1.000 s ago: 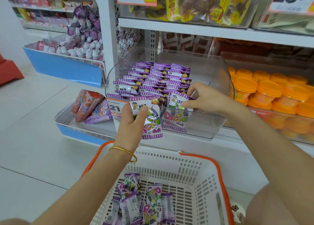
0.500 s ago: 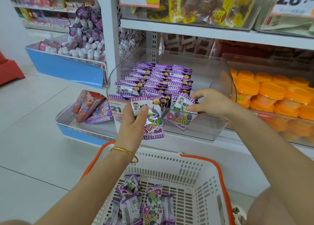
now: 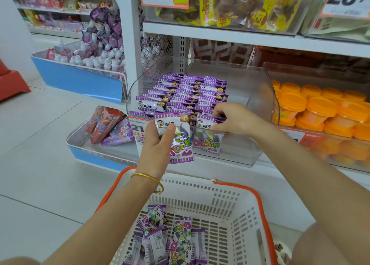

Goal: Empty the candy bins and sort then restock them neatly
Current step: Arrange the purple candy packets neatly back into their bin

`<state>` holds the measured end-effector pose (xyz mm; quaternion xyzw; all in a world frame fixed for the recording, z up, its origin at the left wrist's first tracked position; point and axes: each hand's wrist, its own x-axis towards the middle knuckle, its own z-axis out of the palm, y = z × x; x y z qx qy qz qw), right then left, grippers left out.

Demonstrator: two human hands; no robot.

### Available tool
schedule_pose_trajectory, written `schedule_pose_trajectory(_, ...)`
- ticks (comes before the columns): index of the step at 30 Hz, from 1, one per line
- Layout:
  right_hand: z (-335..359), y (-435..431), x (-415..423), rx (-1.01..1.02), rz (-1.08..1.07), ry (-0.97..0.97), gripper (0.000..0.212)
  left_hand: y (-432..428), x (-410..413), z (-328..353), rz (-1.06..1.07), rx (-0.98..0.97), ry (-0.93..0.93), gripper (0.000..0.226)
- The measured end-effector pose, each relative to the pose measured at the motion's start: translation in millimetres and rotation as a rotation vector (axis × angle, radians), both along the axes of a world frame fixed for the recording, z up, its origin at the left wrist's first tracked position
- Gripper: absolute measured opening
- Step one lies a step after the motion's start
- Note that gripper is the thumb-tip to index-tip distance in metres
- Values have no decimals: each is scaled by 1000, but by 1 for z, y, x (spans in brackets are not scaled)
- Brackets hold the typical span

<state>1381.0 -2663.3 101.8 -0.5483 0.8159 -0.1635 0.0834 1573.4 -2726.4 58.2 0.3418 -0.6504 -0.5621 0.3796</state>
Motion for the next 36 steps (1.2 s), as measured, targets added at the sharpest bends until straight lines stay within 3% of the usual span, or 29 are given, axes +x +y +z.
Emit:
schedule_pose_trajectory(4, 9, 10, -6, -67, -56, -275, 26, 0, 0, -1, -9, 10, 25, 14)
schedule_pose_trajectory(8, 12, 14, -5, -114, -123, -365, 17, -1, -1, -3, -11, 5, 17, 16)
schedule_pose_trajectory(11, 9, 6, 0, -86, -105, -309, 21, 0, -2, -4, 11, 5, 8, 9)
schedule_pose_trajectory(13, 6, 0, 3, -54, -96, -220, 28, -1, -2, -6, 2, -5, 2, 34)
schedule_pose_trajectory(15, 3, -1, 4, -37, -84, -169, 31, -1, -2, -5, 1, 3, -8, 45)
schedule_pose_trajectory(19, 10, 9, 1, -123, -240, -376, 34, -2, -2, -5, -6, 18, 3, 26)
schedule_pose_trajectory(24, 7, 12, -5, -94, -403, -433, 29, -5, -3, -8, -11, -19, 20, 35)
schedule_pose_trajectory(31, 0, 3, -8, -280, -442, -504, 28, -7, -3, -9, -28, 5, 36, 38)
schedule_pose_trajectory(36, -3, 0, -3, -217, -382, -235, 28, -7, -4, -10, -29, 12, 15, 37)
